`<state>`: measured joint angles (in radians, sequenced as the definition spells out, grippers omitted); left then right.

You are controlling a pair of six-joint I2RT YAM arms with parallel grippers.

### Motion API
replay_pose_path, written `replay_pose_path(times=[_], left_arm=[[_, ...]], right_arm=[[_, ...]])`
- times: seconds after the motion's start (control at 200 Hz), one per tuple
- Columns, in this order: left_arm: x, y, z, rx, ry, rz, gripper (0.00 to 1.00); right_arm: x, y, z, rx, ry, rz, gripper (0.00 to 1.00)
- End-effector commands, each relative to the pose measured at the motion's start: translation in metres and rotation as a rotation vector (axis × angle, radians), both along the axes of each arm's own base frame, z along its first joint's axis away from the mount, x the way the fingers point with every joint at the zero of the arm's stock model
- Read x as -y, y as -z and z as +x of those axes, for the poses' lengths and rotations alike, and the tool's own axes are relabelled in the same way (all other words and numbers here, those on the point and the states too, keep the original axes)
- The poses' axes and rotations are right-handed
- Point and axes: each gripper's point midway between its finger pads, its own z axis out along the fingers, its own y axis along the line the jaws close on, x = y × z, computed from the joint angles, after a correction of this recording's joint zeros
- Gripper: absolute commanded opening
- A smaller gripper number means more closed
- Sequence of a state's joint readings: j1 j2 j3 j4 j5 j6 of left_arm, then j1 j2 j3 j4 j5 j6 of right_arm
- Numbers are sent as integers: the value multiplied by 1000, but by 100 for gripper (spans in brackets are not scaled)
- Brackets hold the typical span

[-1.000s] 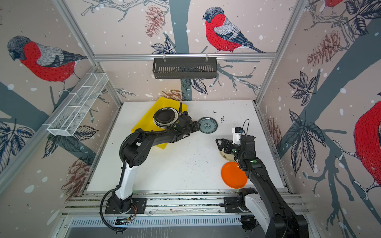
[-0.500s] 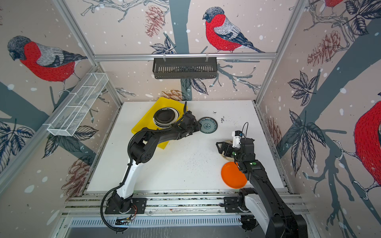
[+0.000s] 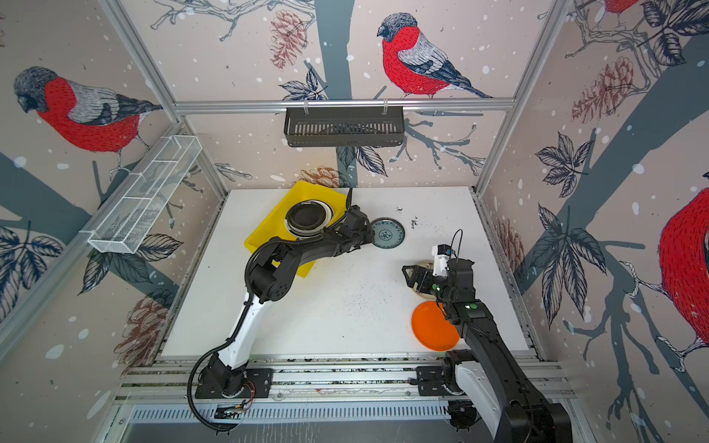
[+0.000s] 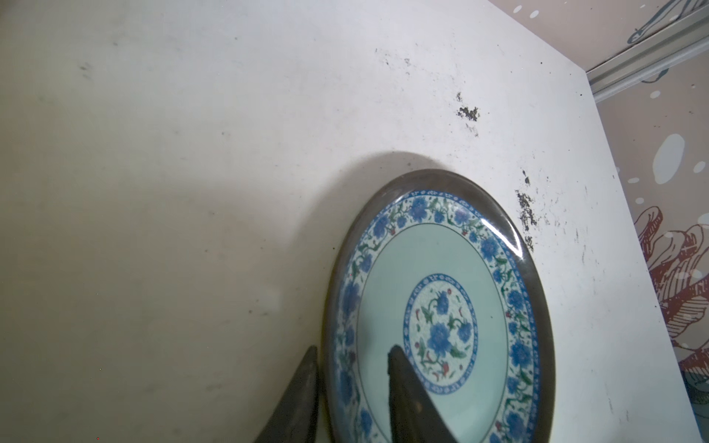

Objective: Place the plates into the plastic bin on the countertop
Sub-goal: Pick up the plate from the top-center of the table.

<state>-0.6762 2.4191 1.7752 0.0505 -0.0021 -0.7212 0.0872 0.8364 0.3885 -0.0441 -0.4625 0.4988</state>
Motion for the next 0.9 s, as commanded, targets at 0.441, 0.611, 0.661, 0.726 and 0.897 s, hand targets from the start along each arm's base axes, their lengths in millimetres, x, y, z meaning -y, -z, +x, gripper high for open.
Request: replay_pose_path(times=[0.441,0.611,0.661,0.726,0.897], left_arm=[[-10,16,1,-39,8,81,6],[-10,10,2,-26,30,98,0],[-11,6,2,-24,30,101,0],[-12,-4,2,-11,40,84,0],[-17,-43,1,45,51,25,0]], right_arm=[[0,-5,2,25,3,9,90],[-1,-7,1,31,-8,15,91],[-1,-8,1,34,-7,14,91],[-1,-9,1,32,-7,15,91],[-2,-11,1,39,-11,21,91]])
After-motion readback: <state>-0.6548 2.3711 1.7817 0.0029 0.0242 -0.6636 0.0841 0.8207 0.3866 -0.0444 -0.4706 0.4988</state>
